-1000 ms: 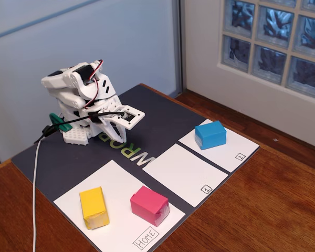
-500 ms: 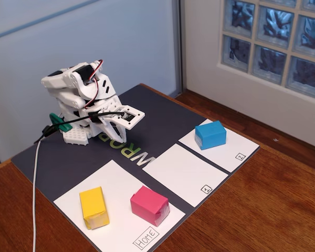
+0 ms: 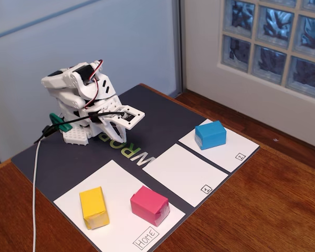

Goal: Move box yellow to home

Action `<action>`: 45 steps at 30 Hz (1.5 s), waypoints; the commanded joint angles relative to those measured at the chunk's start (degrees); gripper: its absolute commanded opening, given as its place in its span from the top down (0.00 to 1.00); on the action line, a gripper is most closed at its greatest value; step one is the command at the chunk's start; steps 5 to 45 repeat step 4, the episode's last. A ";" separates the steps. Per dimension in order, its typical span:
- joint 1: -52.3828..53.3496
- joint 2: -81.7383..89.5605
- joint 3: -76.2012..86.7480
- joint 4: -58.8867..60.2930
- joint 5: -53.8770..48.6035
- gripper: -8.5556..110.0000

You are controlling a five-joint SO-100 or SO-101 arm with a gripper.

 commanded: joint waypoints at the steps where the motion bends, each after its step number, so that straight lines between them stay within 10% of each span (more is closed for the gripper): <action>1: -0.70 3.16 3.43 0.70 -0.26 0.93; 45: -0.70 3.16 3.43 0.70 -0.26 0.93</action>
